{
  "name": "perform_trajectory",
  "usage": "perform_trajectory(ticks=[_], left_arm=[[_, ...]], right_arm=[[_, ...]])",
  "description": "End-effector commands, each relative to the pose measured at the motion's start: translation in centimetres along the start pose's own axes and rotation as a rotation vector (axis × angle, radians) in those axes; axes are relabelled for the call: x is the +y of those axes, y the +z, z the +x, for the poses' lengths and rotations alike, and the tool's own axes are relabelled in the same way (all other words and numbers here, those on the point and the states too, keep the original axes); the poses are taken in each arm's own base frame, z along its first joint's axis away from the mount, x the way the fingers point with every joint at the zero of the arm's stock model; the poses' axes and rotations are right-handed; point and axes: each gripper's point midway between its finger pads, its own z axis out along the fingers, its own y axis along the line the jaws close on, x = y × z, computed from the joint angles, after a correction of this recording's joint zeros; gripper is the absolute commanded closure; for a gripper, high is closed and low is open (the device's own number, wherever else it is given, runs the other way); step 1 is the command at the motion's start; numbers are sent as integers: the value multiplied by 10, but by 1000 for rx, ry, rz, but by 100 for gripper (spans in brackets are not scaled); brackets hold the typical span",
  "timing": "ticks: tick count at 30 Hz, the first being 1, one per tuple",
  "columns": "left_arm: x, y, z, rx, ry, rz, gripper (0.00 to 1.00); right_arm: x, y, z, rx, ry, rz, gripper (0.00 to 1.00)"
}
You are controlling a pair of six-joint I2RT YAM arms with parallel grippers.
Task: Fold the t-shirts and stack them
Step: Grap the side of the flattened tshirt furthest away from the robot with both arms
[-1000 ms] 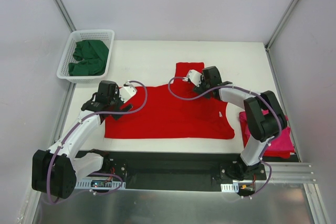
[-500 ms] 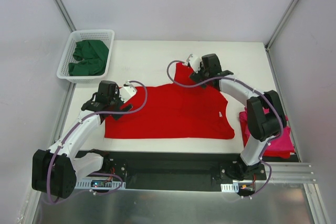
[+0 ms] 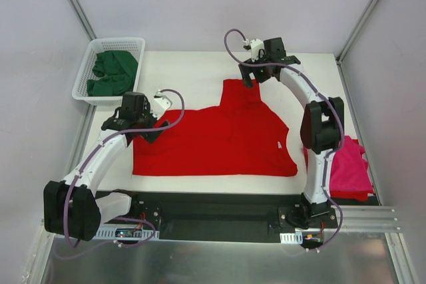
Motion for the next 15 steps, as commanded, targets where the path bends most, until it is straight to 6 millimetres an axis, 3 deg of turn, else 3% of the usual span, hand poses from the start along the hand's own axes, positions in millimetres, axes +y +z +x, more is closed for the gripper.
perform_trajectory(ticks=[1,8,15], left_arm=[[2,-7,-22,-71,-68,51,1],[-7,-3,-19,-60,-65,101,1],[-7,1,-16,-35,-60,115,1]], right_arm=[[-9,21,22,68,182,-89,9],[-43,45,14,50,136,19,9],[-50,60,4,36,101,41,9]])
